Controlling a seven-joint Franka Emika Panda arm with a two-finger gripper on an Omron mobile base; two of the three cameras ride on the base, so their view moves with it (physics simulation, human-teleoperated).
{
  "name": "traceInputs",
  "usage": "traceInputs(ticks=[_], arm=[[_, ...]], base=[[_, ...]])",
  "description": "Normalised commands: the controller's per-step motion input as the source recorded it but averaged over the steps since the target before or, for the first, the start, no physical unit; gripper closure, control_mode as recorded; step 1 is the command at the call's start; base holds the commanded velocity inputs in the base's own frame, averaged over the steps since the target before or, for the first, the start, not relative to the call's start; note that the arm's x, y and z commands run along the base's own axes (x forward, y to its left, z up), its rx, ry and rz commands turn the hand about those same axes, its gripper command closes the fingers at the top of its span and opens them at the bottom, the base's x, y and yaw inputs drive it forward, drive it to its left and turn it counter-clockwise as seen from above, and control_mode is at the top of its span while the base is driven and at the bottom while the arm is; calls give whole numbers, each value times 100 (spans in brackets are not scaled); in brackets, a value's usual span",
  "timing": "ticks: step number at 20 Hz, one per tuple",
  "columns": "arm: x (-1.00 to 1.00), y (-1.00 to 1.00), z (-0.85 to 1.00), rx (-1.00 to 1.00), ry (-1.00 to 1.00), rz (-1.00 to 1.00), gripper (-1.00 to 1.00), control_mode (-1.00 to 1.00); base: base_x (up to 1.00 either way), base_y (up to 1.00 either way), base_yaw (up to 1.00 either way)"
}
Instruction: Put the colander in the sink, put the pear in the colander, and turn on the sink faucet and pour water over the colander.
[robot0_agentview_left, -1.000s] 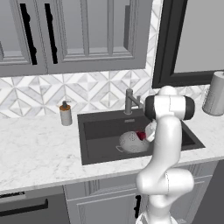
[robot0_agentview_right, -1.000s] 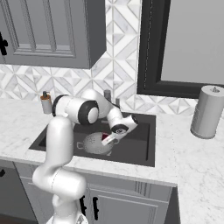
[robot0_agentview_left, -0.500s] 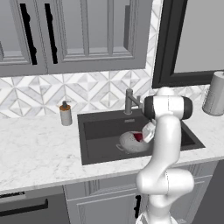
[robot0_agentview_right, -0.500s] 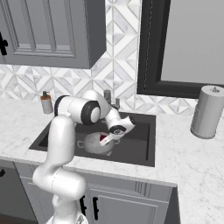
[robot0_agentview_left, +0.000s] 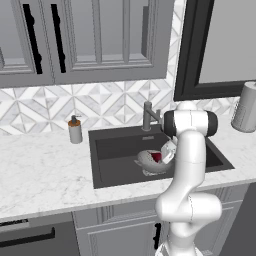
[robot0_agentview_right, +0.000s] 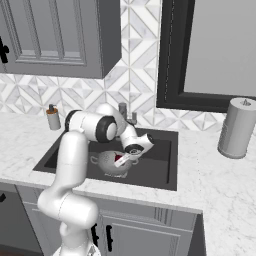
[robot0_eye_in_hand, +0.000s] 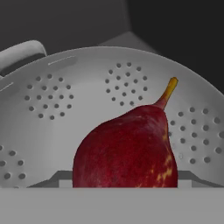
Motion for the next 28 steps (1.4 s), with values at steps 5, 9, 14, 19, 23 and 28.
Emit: traceInputs(ticks=[5,9,14,19,23,28], arm=[[0,8,-1,0,0,0,100,-100],[-2,8,2,-2,0,0,-100,-100],[-11,1,13,-2,0,0,-100,-100],[-16,0,19,-3,0,0,-100,-100],[-23,-9,36,0,0,0,-100,-100],[-36,-20,44,0,0,0,-100,-100]], base=[[0,0,0],[0,0,0],[0,0,0],[0,0,0],[0,0,0],[0,0,0]])
